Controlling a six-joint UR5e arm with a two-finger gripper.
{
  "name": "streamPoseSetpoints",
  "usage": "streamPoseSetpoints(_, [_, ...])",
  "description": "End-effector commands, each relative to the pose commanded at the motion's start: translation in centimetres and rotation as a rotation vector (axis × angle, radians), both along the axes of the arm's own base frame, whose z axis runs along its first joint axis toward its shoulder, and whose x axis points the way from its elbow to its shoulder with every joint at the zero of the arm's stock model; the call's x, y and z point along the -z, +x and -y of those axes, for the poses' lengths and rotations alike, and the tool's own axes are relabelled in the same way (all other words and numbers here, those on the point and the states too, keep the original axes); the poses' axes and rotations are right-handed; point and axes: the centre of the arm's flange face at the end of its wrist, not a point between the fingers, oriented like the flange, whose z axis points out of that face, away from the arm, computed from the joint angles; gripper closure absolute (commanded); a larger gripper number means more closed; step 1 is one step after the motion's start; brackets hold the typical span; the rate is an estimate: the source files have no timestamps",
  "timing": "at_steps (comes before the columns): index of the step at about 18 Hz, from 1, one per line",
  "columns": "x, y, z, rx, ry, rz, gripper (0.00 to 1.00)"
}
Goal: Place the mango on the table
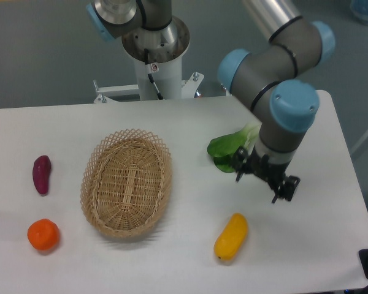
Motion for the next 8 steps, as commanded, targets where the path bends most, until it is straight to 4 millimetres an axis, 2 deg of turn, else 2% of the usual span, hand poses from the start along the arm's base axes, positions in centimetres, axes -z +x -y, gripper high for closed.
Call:
streamPoseSetpoints(3, [0.2, -1.1, 1.6, 0.048, -0.029, -0.004, 0.0])
streamPoseSetpoints(8, [0.4, -1.6, 2.4, 0.073, -0.042, -0.005, 0.0])
